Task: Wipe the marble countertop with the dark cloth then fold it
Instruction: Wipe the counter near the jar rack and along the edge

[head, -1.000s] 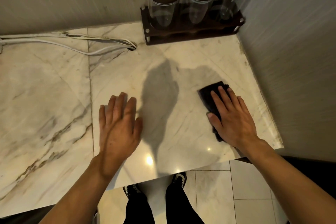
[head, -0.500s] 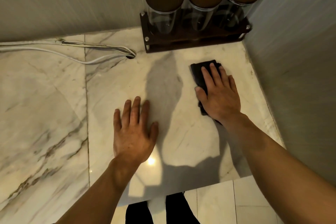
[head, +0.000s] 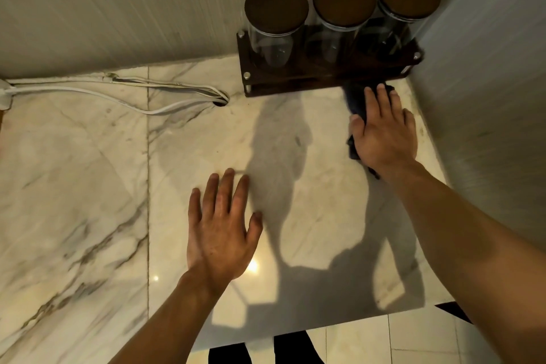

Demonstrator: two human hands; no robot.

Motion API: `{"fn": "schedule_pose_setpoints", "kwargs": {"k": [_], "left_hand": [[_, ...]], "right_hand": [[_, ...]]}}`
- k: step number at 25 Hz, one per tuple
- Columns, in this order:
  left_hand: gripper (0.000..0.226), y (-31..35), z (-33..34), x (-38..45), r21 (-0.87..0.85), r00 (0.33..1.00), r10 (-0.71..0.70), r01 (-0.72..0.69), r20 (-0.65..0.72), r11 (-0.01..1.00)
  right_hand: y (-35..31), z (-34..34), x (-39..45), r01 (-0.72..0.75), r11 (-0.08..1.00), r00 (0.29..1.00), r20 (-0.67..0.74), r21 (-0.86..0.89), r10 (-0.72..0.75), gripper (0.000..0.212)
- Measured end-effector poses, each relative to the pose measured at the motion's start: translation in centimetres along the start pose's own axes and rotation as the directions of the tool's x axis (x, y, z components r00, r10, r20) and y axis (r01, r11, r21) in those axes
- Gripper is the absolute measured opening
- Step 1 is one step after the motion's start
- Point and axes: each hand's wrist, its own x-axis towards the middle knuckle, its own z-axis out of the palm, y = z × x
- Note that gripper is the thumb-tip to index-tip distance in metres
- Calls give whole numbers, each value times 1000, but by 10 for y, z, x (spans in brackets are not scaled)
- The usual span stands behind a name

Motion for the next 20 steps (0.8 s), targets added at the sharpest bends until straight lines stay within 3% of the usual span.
{"fn": "schedule_pose_setpoints", "kwargs": {"k": [6,10,15,20], "left_hand": [[64,1,0,0,1,1000,8,-8,-11,1000],[65,0,0,-1,-8,1000,9,-9,-9,1000],[65,0,2,-1,-32,1000,-5,5,-8,999],[67,-3,4,-2,-30,999,30,-31,-25,999]], "right_hand": [[24,0,-25,-169,985,985,-16,18,169,61],[36,-2,-56,-183,983,983,19,33,182,60],[50,7,-116,-175,981,978,-98,86,183,57],[58,13,-181,-253,964,959,-111,81,261,54]]}}
